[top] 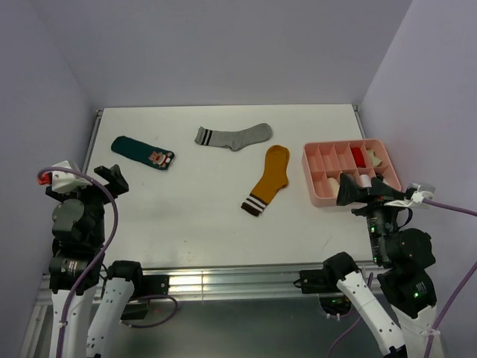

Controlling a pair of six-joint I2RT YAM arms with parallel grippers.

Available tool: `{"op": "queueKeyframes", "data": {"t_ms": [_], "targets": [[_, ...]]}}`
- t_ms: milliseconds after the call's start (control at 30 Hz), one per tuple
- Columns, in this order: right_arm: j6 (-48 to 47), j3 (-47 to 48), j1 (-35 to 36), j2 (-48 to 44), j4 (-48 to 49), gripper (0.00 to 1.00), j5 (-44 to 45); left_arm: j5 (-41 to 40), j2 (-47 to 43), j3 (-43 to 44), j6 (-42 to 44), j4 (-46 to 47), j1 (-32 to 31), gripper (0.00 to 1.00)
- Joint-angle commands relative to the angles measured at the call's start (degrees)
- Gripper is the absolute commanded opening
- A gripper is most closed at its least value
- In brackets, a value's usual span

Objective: Roll the socks
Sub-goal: Roll the sock at the center of the board.

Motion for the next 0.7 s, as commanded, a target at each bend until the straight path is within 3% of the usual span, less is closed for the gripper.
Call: {"op": "queueKeyframes", "data": {"t_ms": [0,367,667], "targets": [[1.3,-0.5,-0.3,0.7,1.3,1.00,-0.6,2.0,1.0,-0.7,0.2,0.5,0.2,0.99],[8.4,-3.0,-0.3,4.7,2.3,1.00,-11.1,5.9,11.7,-1.8,-1.3,2.1,0.2,0.99],[10.2,-5.7,-0.3,10.6,6.4,1.00,-17.6,9.8,29.0,-3.3,4.6,16.1,0.2,0.97]]}}
